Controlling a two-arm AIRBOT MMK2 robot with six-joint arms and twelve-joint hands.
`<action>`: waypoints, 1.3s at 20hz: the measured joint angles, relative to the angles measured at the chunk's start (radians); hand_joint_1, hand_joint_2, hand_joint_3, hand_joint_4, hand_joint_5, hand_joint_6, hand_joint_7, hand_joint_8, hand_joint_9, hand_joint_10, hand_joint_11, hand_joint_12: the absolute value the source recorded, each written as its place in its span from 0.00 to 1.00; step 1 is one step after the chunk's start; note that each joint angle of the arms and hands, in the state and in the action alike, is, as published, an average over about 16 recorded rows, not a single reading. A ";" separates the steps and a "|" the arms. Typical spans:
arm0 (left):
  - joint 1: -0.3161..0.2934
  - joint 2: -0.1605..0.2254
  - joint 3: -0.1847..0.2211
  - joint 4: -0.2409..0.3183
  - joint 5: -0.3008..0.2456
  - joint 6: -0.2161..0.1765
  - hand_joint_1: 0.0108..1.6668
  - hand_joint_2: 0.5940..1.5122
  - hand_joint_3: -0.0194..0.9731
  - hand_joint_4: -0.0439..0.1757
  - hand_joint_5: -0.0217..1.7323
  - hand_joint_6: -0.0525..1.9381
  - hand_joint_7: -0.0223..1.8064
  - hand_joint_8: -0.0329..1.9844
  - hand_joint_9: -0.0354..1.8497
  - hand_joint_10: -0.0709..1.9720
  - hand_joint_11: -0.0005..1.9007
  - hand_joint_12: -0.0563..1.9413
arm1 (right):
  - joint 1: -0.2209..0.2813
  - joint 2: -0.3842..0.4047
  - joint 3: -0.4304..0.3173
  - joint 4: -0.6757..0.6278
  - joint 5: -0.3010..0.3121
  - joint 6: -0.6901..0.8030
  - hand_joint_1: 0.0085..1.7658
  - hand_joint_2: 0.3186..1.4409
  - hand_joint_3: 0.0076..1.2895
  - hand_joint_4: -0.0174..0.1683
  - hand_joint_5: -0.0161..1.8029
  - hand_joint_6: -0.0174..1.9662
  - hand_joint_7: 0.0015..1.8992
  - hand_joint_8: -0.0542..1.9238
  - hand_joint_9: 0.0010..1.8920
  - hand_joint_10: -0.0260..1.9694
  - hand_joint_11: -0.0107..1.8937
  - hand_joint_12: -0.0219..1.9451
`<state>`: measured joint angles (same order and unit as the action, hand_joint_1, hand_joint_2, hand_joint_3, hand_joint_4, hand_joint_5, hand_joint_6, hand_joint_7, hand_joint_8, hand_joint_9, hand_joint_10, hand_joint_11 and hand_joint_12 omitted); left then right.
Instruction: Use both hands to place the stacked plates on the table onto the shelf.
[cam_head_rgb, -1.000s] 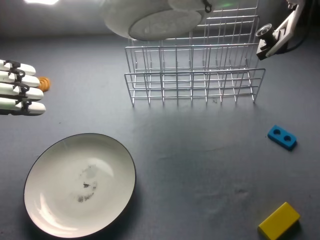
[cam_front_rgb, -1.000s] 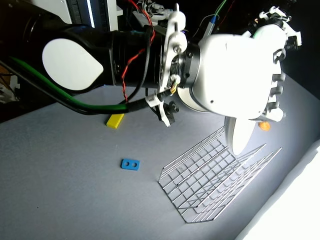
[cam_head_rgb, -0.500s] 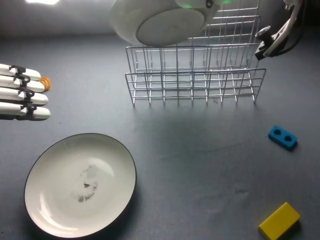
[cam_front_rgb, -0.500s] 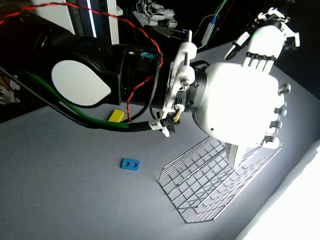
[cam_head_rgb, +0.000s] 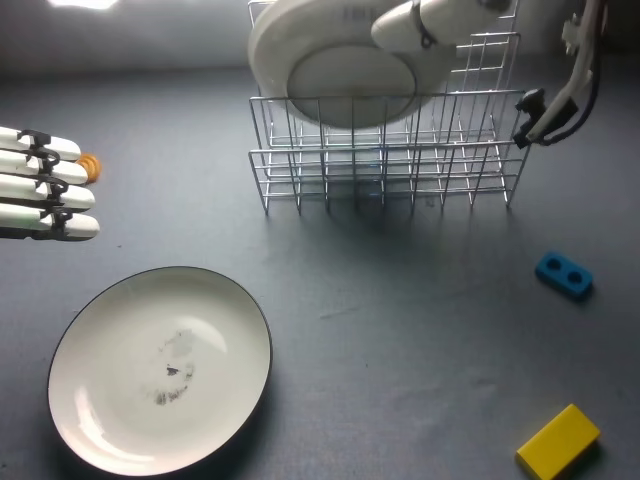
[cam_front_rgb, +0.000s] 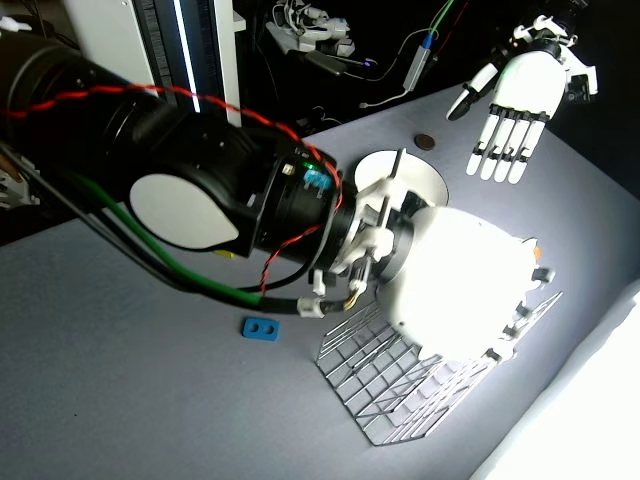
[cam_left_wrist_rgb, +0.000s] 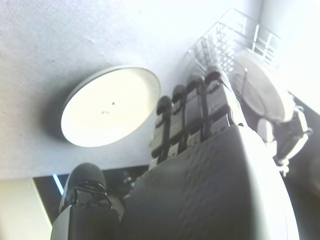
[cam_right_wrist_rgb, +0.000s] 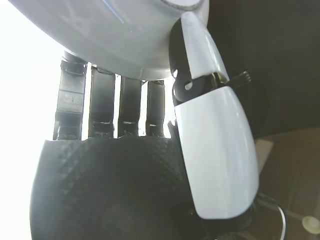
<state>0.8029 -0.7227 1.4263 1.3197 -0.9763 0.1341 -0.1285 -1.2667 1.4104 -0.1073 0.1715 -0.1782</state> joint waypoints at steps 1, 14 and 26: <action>0.001 -0.001 0.000 0.000 -0.006 0.000 0.00 0.60 0.03 0.24 0.07 0.04 0.06 0.02 0.05 0.04 0.01 0.03 | -0.007 -0.005 0.008 0.002 -0.002 0.000 0.66 0.73 0.00 0.16 0.43 0.62 0.46 0.60 0.42 0.42 0.29 0.78; 0.029 -0.013 -0.037 0.065 -0.113 0.001 0.00 0.60 0.03 0.23 0.07 0.04 0.06 0.02 0.05 0.04 0.01 0.03 | -0.058 -0.036 0.051 0.002 0.023 -0.024 0.62 0.75 0.00 0.08 0.30 0.35 0.34 0.23 0.28 0.34 0.14 0.75; 0.117 -0.056 -0.093 0.065 0.015 0.002 0.00 0.61 0.03 0.22 0.08 0.04 0.06 0.02 0.05 0.04 0.01 0.03 | -0.038 0.021 -0.041 -0.093 0.149 -0.040 0.57 0.70 0.00 0.08 0.21 0.07 0.20 0.04 0.09 0.21 0.01 0.52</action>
<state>0.9197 -0.7785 1.3333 1.3844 -0.9615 0.1360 -0.1660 -1.2453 1.3699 -0.2005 0.3207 -0.2184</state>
